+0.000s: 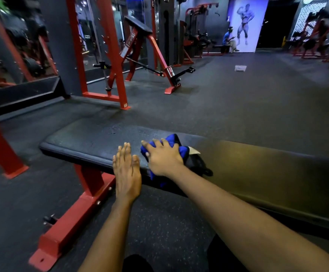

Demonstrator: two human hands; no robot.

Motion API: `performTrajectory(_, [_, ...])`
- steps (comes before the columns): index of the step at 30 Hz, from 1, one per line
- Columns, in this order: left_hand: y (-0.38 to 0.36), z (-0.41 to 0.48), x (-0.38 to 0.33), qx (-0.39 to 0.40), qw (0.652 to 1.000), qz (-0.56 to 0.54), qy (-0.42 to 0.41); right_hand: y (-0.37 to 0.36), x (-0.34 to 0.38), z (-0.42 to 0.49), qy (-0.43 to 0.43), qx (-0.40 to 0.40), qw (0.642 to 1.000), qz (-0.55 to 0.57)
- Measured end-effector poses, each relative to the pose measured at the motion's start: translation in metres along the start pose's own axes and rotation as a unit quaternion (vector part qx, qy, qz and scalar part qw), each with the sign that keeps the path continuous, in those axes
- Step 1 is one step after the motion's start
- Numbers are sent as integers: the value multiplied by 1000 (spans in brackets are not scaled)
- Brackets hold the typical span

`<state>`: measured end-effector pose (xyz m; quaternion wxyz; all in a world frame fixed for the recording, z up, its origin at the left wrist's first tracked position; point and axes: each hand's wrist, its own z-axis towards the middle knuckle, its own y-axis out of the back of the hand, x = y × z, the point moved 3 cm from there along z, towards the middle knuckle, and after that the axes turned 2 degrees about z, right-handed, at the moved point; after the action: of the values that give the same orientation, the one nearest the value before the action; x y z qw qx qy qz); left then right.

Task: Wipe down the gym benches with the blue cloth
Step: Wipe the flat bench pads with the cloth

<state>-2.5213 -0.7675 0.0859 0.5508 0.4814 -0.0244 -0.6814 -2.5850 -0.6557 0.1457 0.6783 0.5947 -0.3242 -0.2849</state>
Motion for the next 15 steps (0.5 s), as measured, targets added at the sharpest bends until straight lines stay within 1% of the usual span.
performTrajectory(3, [1, 0, -1, -7, 1000, -15, 11, 0, -14, -21, 9, -30, 999, 25])
performTrajectory(6, [3, 5, 0, -31, 999, -22, 34, 0, -49, -51, -19, -60, 998, 30])
performTrajectory(9, [10, 19, 8, -61, 997, 6, 51, 4, -89, -46, -70, -24, 996, 52])
performTrajectory(11, [11, 30, 13, -65, 995, 43, 59, 7, -116, -28, -91, -4, 994, 64])
performTrajectory(13, [8, 35, 17, -63, 992, 86, 61, 9, -138, -7, -107, -3, 992, 73])
performTrajectory(15, [3, 34, 18, -76, 990, 104, 58, 9, -148, 18, -117, -10, 991, 70])
